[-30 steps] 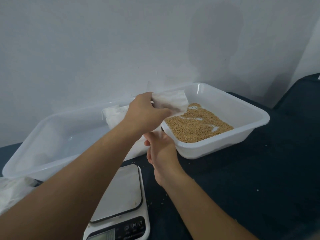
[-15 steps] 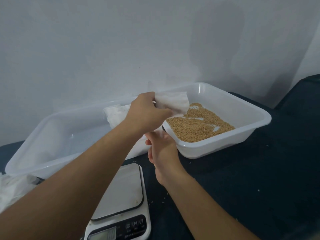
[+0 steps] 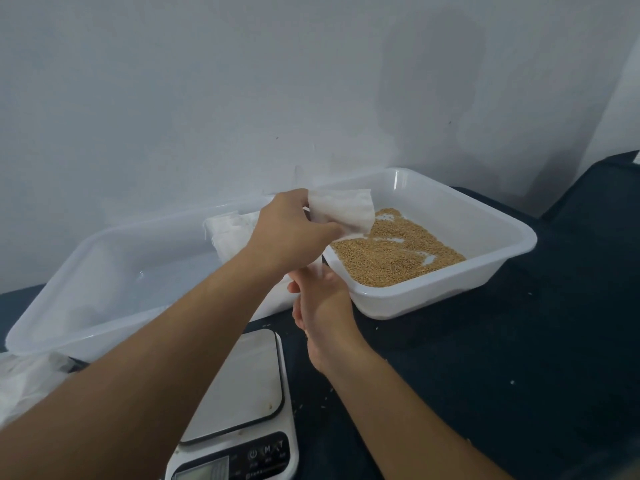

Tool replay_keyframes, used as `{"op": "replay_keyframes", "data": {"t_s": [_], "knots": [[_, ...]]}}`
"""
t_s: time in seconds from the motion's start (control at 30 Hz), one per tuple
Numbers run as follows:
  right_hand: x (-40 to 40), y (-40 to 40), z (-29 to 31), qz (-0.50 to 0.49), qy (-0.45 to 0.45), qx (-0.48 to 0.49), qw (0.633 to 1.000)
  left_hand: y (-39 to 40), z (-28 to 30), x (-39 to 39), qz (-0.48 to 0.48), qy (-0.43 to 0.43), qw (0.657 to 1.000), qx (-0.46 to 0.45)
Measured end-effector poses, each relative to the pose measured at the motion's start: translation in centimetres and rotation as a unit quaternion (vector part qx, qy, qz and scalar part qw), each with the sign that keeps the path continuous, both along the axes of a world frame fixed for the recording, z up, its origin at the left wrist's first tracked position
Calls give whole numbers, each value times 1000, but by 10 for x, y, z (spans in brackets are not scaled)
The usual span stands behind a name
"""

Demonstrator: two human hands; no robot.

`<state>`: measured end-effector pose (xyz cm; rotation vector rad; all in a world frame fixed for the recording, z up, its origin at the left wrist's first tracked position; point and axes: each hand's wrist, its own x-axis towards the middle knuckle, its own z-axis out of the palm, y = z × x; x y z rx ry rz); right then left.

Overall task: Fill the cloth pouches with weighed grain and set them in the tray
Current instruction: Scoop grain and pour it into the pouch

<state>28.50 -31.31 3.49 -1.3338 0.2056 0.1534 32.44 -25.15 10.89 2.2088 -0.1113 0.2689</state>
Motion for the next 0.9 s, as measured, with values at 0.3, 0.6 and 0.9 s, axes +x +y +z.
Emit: {"op": "replay_keyframes", "data": {"t_s": [0.3, 0.6, 0.9], "knots": [[-2, -1, 2, 6, 1, 22, 1000, 0, 1, -3, -5, 6, 1000, 2], [-2, 0, -2, 2, -15, 22, 1000, 0, 1, -4, -1, 13, 1000, 12], [-1, 0, -2, -3, -10, 28, 1000, 1, 3, -3, -16, 26, 999, -14]]}}
